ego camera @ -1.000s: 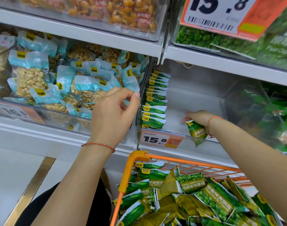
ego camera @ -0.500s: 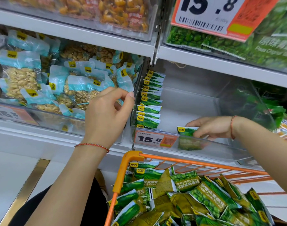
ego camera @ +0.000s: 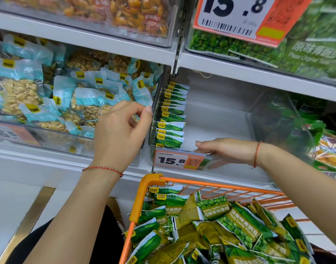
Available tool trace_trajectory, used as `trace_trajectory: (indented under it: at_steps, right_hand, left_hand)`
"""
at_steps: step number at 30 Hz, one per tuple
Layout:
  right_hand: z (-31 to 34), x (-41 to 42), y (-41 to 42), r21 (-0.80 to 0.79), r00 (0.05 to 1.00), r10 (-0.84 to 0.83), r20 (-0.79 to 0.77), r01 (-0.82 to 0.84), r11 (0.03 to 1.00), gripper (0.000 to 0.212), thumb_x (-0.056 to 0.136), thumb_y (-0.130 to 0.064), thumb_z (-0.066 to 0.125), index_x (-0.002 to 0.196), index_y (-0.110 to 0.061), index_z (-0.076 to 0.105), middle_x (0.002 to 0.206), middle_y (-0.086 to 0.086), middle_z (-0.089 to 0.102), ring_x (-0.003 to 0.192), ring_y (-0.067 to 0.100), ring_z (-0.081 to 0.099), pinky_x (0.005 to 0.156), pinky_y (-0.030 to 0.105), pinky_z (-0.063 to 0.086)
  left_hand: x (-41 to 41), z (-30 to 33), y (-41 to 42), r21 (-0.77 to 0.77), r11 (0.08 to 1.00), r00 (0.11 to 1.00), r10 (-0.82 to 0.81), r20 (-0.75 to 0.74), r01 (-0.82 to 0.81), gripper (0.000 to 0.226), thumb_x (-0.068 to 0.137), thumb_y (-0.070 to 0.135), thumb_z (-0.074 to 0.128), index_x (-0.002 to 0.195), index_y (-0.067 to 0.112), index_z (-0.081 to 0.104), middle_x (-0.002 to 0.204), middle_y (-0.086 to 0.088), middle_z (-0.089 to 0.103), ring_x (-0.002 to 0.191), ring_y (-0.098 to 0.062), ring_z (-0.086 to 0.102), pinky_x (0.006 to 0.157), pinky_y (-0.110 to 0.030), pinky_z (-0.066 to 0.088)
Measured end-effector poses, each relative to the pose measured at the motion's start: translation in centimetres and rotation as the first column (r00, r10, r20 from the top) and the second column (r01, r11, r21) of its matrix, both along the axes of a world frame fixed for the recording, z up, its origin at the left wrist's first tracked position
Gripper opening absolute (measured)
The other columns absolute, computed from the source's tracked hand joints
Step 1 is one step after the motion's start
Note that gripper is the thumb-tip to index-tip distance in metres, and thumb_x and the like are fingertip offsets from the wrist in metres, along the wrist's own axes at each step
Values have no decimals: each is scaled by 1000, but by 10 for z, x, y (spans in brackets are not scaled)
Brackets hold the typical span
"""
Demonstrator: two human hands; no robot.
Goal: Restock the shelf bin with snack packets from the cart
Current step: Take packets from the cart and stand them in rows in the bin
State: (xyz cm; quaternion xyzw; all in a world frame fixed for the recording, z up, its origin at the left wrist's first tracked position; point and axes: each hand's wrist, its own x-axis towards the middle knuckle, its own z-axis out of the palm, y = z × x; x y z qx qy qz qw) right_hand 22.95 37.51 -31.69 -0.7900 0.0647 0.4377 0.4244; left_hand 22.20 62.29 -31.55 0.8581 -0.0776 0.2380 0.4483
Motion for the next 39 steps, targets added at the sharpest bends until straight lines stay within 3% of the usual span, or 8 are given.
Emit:
trace_trajectory:
  at_steps: [9, 13, 17, 20, 25, 29, 32, 39]
  right_hand:
    - [16, -14, 1, -228, 943, -2, 334, 83, 970, 52, 97, -53, 24, 122, -24, 59, 121, 4, 61, 113, 19, 56, 101, 30, 39]
    - [32, -41, -15, -269, 703, 15, 711, 252, 930, 29, 96, -37, 48, 101, -19, 70, 104, 2, 70, 104, 19, 61, 94, 32, 44]
    - [54, -82, -25, -18, 487, -175, 855, 366, 931, 17, 92, -20, 53, 83, -20, 68, 76, -3, 70, 77, 14, 66, 86, 30, 49]
    - [68, -114, -34, -60, 598, -177, 782, 354, 933, 18, 92, -15, 53, 80, -16, 66, 76, 5, 70, 64, 13, 64, 63, 16, 48]
    - [77, -165, -56, -600, 867, 208, 453, 125, 790, 26, 89, -44, 56, 91, -20, 68, 80, 0, 63, 78, 18, 58, 61, 26, 39]
    - [57, -208, -47, -193, 669, -210, 713, 475, 859, 19, 89, -42, 58, 95, -25, 65, 85, -3, 62, 84, 15, 58, 70, 26, 41]
    - [31, -233, -34, 231, 585, -615, 529, 598, 767, 15, 92, -33, 57, 96, -20, 64, 82, -4, 66, 74, 9, 61, 69, 21, 48]
    - [0, -258, -31, 262, 512, -794, 329, 758, 597, 46, 95, -45, 44, 92, -7, 69, 76, 6, 70, 62, 18, 64, 61, 31, 54]
  left_hand:
    - [1, 0, 1, -41, 999, 999, 33, 41, -32, 32, 91, 35, 51, 80, 13, 70, 73, 3, 56, 62, -11, 54, 64, -31, 43]
    - [-19, 12, -9, -237, 971, 992, -6, 125, 35, 21, 94, 31, 52, 79, 28, 66, 73, -2, 60, 67, -16, 58, 64, -31, 46]
    - [-58, 24, -35, -129, 951, 959, -284, 2, 282, 26, 90, 38, 53, 78, 22, 70, 73, 9, 63, 69, -10, 57, 64, -28, 45]
    - [-84, 26, -58, 91, 782, 748, -545, -378, 616, 32, 81, 49, 53, 88, 26, 73, 82, 15, 67, 79, -2, 60, 78, -26, 48]
    - [-140, 25, -96, 347, 409, 526, -505, -684, 844, 53, 86, 59, 55, 131, 32, 52, 127, 8, 56, 117, -11, 53, 98, -26, 42]
    - [-167, 10, -116, 434, 272, 512, -432, -742, 859, 79, 82, 66, 55, 146, 29, 30, 150, 5, 37, 134, -16, 38, 108, -30, 34]
    - [-173, 1, -119, 464, 284, 541, -357, -761, 839, 87, 79, 69, 56, 148, 27, 24, 148, -2, 40, 132, -20, 39, 106, -35, 36]
    - [-181, 9, -113, 459, 505, 675, -437, -594, 731, 55, 93, 52, 47, 143, 32, 38, 140, 6, 51, 122, -13, 51, 95, -24, 39]
